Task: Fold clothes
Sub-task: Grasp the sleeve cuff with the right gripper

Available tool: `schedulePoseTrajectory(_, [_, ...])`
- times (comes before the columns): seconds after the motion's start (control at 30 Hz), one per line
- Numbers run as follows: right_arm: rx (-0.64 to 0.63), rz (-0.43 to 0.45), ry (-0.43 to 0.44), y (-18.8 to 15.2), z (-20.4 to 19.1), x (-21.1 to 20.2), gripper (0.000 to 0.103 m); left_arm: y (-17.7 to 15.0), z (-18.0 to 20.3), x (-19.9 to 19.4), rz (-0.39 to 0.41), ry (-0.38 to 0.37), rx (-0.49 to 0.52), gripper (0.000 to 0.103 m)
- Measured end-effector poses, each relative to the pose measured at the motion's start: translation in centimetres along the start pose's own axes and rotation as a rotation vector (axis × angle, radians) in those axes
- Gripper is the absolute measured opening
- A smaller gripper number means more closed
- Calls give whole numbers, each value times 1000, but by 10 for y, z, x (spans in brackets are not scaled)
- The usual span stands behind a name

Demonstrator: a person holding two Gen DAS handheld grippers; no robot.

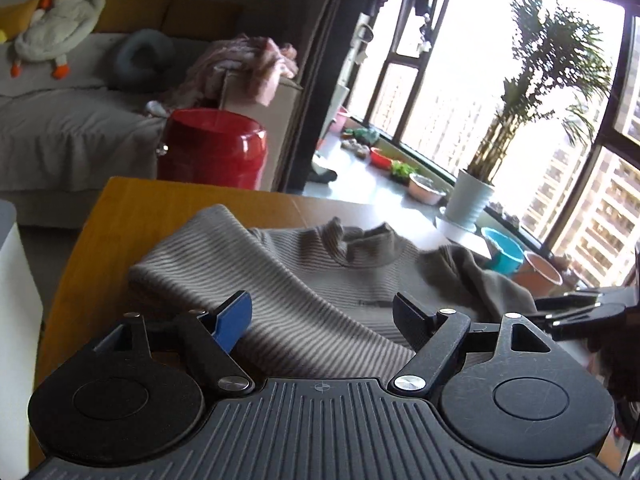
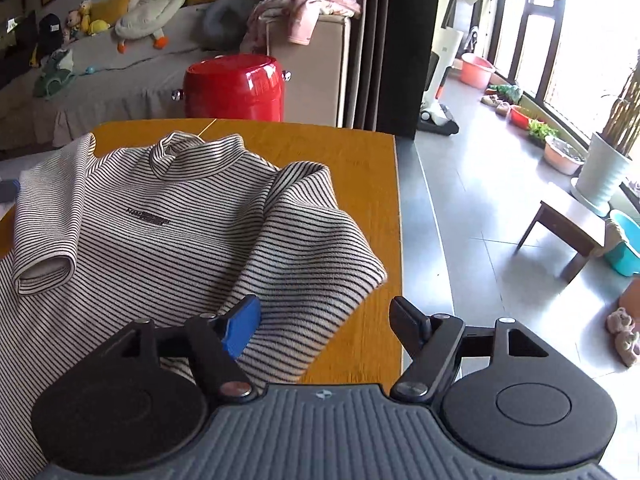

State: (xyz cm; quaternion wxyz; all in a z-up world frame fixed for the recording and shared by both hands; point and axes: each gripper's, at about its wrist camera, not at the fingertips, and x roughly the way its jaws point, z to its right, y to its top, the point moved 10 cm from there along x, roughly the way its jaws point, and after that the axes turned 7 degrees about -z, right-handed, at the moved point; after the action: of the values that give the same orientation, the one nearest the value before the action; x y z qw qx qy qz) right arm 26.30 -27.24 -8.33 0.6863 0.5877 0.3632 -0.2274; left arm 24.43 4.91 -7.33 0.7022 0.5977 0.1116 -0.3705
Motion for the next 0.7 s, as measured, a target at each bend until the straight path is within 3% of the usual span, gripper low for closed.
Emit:
schedulePoseTrajectory(0.07, [6,43,-11,-3,-2,-16,66,-7,15,17,-25,-23,50,87])
schedulePoseTrajectory(0.1, [9,60,-7,-5,-5,-23,55,-10,21,25,-31,-28,67,88])
schedulePoseTrajectory(0.17, [32,53,51,-8,-16,-28,48,-16,27,40,-39,-10,89,91])
schedulePoseTrajectory(0.27, [16,-1,122,-21,-40,-23,49,-31,23,53,-67,68,104,92])
schedulePoseTrajectory(0.4, [-67,-21,90,-37,-60,-5,54,-35,15,43,-62,111,101,94])
schedulePoseTrajectory(0.5, [-70,1,83,-35,-64,4,67,-39,19,23,-59,138,172,94])
schedulePoseTrajectory(0.57, [-59,16,94,-34,-67,8,68,-43,25,4,-49,169,259,95])
schedulePoseTrajectory(0.63, [-14,1,171,-28,-81,10,68,-48,29,-7,-48,203,332,95])
schedulePoseTrajectory(0.67, [8,-7,210,-25,-87,11,64,-50,29,-9,-55,217,354,95])
schedulePoseTrajectory(0.7, [31,-14,249,-22,-94,11,53,-51,28,-10,-64,229,361,95])
